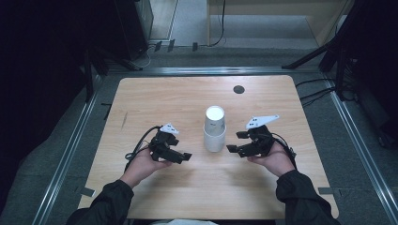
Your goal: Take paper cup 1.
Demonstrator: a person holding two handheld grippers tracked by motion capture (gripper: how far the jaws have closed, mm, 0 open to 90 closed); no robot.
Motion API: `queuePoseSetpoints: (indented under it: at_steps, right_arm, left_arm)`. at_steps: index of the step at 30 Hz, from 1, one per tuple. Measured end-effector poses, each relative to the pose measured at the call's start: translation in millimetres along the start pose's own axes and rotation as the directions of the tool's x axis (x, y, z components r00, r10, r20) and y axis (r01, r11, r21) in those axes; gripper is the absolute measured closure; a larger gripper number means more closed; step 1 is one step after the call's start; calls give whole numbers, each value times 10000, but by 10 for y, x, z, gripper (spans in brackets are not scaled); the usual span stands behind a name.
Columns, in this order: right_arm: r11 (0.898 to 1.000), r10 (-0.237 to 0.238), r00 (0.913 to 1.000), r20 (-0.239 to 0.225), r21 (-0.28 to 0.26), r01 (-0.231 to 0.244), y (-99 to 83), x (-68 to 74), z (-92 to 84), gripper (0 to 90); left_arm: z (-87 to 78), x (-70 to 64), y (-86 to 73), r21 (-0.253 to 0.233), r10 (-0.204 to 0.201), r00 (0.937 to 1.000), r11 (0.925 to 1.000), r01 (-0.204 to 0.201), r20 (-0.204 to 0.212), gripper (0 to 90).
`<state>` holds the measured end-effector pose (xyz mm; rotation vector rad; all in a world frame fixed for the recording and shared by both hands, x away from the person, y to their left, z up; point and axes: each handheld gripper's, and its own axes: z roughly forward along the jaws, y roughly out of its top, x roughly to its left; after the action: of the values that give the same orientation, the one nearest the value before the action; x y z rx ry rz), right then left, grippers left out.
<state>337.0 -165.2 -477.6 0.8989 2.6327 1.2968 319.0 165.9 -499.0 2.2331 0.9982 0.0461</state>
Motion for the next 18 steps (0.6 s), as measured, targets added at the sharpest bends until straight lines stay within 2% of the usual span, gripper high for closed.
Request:
queuePoseSetpoints:
  at_steps: [1,3,4,9,11,14,15,16,18]
  right_arm:
    - [9999,78,10000,40,65,-78,-6,11,-9,445]
    - [9993,365,9993,-90,111,-364,-12,19,-15,469]
    - [9994,330,9994,-64,41,-330,-18,23,-14,475]
    - [9989,-442,9990,99,-159,444,-49,47,-26,497]
    - [9986,-532,9986,78,-71,533,-50,49,-30,497]
    - [9965,-798,9968,-67,246,800,-65,60,-12,508]
    - [9949,-957,9954,-46,330,958,-69,69,-5,507]
    - [9895,-1323,9912,53,598,1317,-79,92,9,509]
    - [9899,-1244,9922,38,694,1239,-84,104,20,525]
  left_arm:
    - [-6,11,9,-47,-32,10000,10000,32,6,158]
    - [-18,22,23,-112,48,10000,9999,-48,-32,158]
    - [-21,26,27,-142,100,9999,9998,-101,-86,158]
    - [-22,61,13,80,234,9990,9997,-231,-376,158]
    - [-27,70,9,54,196,9991,9998,-194,-380,158]
    - [-43,83,3,-40,118,9990,9999,-120,-427,158]
    - [-51,84,3,-47,180,9988,9998,-182,-464,158]
    - [-56,85,1,-24,264,9984,9996,-265,-501,158]
    - [-59,83,-1,-6,312,9982,9995,-312,-513,158]
